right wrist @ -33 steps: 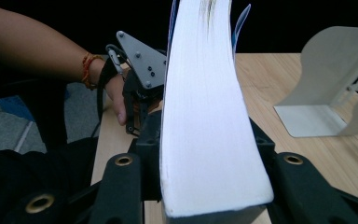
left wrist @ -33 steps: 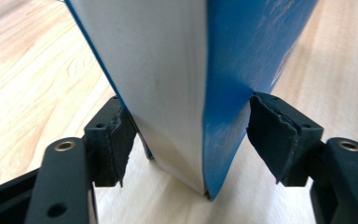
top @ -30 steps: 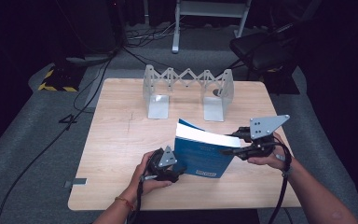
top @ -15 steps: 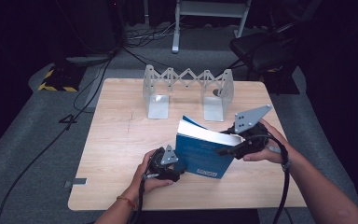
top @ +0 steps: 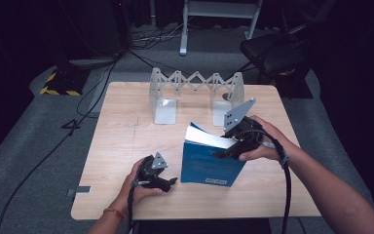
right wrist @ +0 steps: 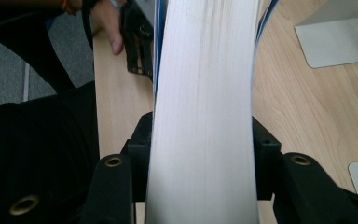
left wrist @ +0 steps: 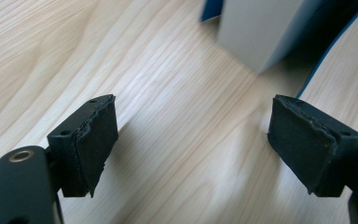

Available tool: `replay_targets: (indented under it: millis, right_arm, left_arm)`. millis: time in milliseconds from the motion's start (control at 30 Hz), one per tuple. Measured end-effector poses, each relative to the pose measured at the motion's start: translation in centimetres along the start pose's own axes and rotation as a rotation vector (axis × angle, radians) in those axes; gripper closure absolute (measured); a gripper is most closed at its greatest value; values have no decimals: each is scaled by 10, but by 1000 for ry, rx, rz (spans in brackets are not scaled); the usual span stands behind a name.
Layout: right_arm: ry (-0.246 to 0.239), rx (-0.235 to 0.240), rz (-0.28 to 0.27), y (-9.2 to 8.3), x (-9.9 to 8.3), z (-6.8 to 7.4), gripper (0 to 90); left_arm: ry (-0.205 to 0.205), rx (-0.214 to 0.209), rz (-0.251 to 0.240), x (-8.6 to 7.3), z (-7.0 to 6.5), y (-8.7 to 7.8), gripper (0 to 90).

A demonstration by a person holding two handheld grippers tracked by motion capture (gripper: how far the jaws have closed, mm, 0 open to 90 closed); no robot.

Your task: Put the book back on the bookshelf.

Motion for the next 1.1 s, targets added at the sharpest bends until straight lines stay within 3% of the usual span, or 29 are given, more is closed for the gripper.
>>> replay_targets:
  millis: [133,267,600,867,933,1100]
  right_arm:
    - [-29,-19,56,-1,1,0,607]
    - [-13,-33,60,-2,1,-4,611]
    - [61,-71,53,-6,-4,-16,615]
    - [156,-143,38,-23,-21,-44,615]
    - [209,-181,43,-31,-32,-62,615]
    - [297,-235,61,-43,-46,-89,615]
  left_arm:
    - [21,-10,28,-10,8,-7,163]
    - [1,1,-1,-19,16,-12,162]
    - [-12,10,1,-25,19,-15,162]
    - [-15,13,-1,-25,19,-15,161]
    - [-15,13,0,-25,19,-15,161]
    - [-15,13,1,-25,19,-15,161]
Point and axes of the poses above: each handheld gripper's, and its own axes: y roughly forward along the jaws, x roughly out of its top, z roughly to its left, the point moved 8 cm from there along y, roughly forward along the jaws, and after that the axes turned 12 degrees about z, right-handed, at the moved point
